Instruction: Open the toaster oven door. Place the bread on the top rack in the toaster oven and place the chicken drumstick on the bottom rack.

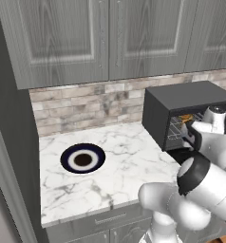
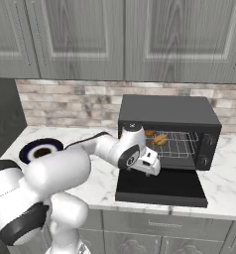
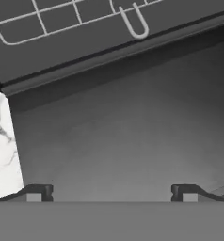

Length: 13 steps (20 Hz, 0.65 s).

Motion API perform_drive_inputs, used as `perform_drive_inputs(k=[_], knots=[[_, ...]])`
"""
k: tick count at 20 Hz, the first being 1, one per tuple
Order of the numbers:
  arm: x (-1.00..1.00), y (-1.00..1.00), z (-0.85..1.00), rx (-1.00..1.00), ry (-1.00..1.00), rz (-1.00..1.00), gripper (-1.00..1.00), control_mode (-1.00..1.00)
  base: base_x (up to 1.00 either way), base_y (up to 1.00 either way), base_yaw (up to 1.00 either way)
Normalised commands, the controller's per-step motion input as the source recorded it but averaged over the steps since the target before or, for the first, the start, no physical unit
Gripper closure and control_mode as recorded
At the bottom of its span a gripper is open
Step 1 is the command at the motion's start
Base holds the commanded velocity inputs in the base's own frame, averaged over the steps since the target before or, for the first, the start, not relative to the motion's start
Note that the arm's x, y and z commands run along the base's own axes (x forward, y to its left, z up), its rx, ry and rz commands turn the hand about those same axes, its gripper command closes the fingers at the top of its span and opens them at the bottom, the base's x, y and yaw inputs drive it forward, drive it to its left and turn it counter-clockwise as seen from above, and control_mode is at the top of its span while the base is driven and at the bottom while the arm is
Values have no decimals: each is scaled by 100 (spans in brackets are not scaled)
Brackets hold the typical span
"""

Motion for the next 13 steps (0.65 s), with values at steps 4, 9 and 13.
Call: perform_drive_inputs(k=[4, 9, 13], knots=[[-39, 42, 22, -9, 0, 10, -100, -100, 0, 0, 0], [-41, 28, 26, -1, 0, 6, -100, -100, 0, 0, 0], [-43, 13, 33, 0, 0, 1, -100, -100, 0, 0, 0]])
